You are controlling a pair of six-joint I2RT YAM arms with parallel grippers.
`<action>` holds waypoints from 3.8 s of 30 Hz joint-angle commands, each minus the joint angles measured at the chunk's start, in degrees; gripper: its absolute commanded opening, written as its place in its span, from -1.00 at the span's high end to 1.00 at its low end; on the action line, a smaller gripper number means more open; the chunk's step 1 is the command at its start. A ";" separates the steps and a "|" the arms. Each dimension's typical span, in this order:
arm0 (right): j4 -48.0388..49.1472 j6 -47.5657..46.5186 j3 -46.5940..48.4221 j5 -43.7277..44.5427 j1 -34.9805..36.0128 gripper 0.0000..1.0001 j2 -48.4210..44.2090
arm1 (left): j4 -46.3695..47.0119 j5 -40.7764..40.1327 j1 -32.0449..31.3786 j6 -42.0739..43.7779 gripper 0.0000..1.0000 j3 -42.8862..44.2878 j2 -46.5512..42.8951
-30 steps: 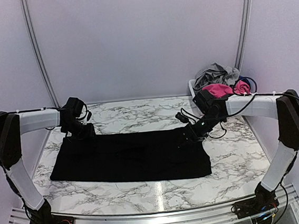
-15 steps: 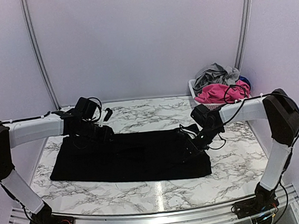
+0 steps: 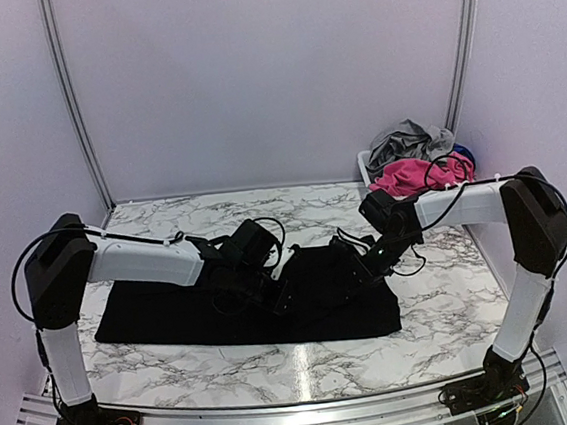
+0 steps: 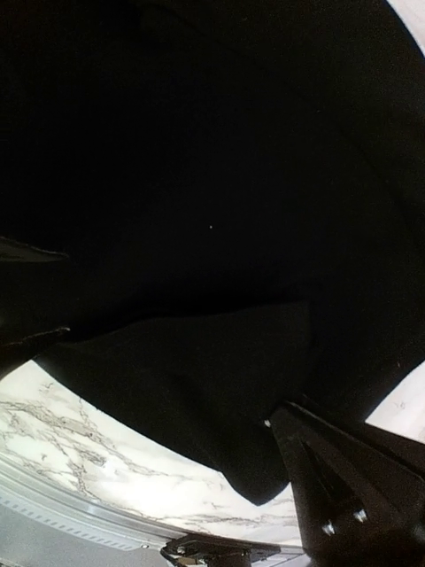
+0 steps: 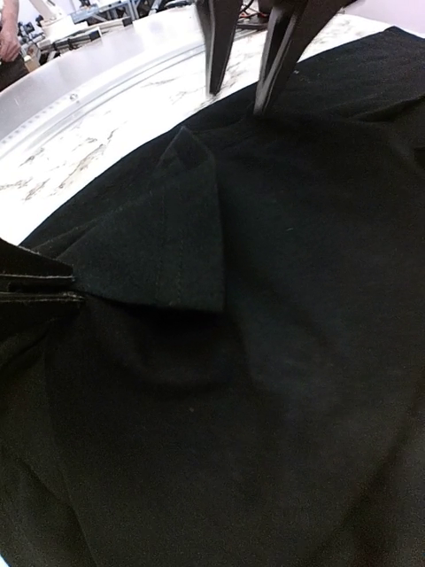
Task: Fold and stack the mixed laundry pile
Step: Smooth out the rectangle-folded T-shirt at the center of the board.
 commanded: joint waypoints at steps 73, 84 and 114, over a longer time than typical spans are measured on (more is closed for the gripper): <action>17.30 24.22 10.79 6.14 -16.86 0.07 9.13 | -6.11 -8.02 -5.28 13.63 -0.56 31.77 19.88; 18.29 24.74 9.15 6.05 -19.40 0.08 10.77 | -10.37 -6.37 -7.22 19.34 0.77 35.65 24.42; 15.06 21.01 8.14 9.43 -20.59 0.45 8.50 | -6.21 -6.91 0.57 12.62 -0.62 17.06 1.37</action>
